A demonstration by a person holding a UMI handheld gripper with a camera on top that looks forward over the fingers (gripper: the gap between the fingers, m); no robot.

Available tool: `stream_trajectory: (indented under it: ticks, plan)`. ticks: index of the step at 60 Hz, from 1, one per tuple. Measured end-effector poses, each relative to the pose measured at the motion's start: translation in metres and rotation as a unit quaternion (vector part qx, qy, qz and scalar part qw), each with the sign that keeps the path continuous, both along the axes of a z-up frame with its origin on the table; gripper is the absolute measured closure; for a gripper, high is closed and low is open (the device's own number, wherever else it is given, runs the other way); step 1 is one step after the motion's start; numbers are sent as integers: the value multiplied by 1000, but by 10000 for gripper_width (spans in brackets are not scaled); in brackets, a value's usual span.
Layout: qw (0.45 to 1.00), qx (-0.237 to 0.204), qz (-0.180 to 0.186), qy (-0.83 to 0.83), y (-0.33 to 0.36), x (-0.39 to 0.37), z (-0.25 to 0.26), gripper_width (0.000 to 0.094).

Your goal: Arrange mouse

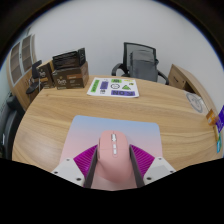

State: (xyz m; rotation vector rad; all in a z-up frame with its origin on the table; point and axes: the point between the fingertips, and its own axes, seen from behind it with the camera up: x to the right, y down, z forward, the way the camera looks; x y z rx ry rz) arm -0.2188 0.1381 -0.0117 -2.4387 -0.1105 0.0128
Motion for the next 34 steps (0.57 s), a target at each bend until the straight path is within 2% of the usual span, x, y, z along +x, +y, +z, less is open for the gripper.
stream_trajectory:
  ticks: [5,7,17,26,34]
  plan:
    - [1000,13,-3,12,-1,-4,12,74]
    - [1000,23,-6,11,-4,-4,20,108]
    - [998,57,-21,18,-55,-16,69,101]
    - [996,84,-33,25,-143,-29,111,101]
    - [994,86,-43,50,-230,-40,134,95]
